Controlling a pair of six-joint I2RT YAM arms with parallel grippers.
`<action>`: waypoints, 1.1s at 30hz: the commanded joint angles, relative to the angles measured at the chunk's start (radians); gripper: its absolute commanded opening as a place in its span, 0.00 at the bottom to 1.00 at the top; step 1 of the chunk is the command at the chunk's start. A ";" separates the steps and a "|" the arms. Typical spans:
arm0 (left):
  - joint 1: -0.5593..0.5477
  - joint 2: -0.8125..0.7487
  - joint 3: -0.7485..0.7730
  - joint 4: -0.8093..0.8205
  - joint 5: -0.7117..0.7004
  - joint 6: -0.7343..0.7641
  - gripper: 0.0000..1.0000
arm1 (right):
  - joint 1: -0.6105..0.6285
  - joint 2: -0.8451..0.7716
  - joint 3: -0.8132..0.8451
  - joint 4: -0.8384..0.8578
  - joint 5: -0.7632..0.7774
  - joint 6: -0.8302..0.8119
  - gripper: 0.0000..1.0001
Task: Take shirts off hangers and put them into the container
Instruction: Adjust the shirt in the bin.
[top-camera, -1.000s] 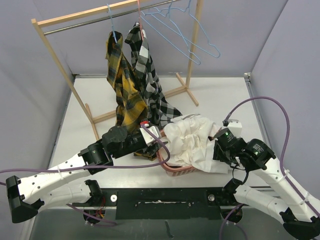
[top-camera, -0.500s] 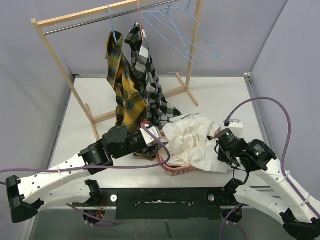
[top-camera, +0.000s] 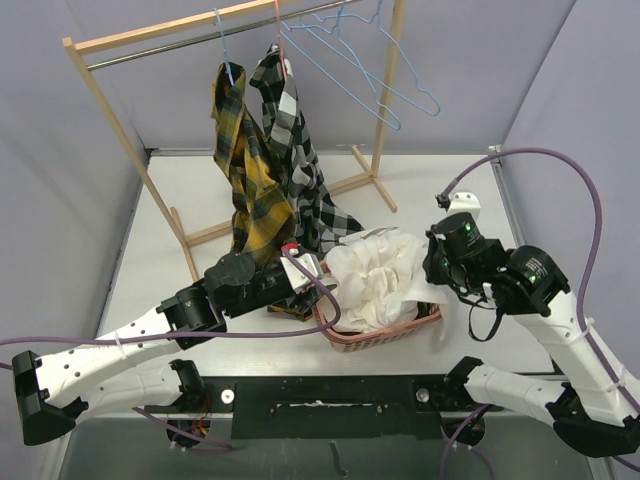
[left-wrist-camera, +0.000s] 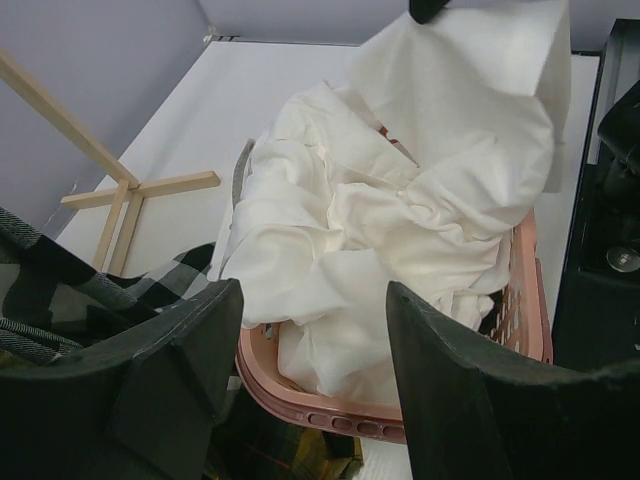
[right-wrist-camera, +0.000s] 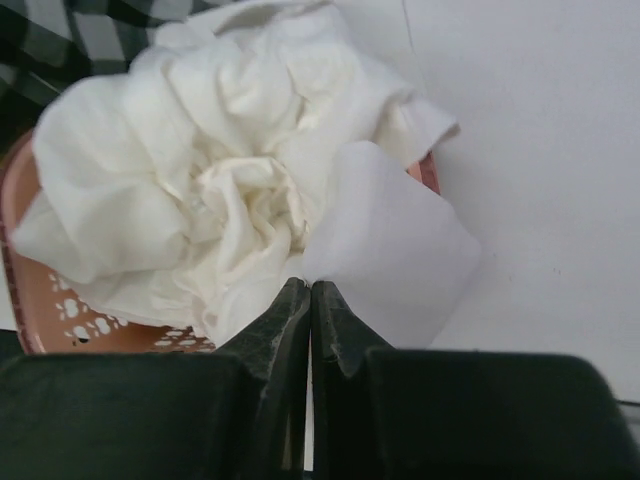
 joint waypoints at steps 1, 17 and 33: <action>-0.007 -0.015 0.030 0.038 -0.002 -0.008 0.58 | 0.022 0.090 0.177 0.066 0.011 -0.135 0.00; -0.007 -0.013 0.029 0.036 -0.017 0.005 0.58 | 0.106 0.357 0.719 0.081 -0.068 -0.387 0.00; -0.011 -0.009 0.028 0.039 -0.010 0.002 0.58 | 0.097 0.143 -0.231 0.242 -0.160 -0.142 0.03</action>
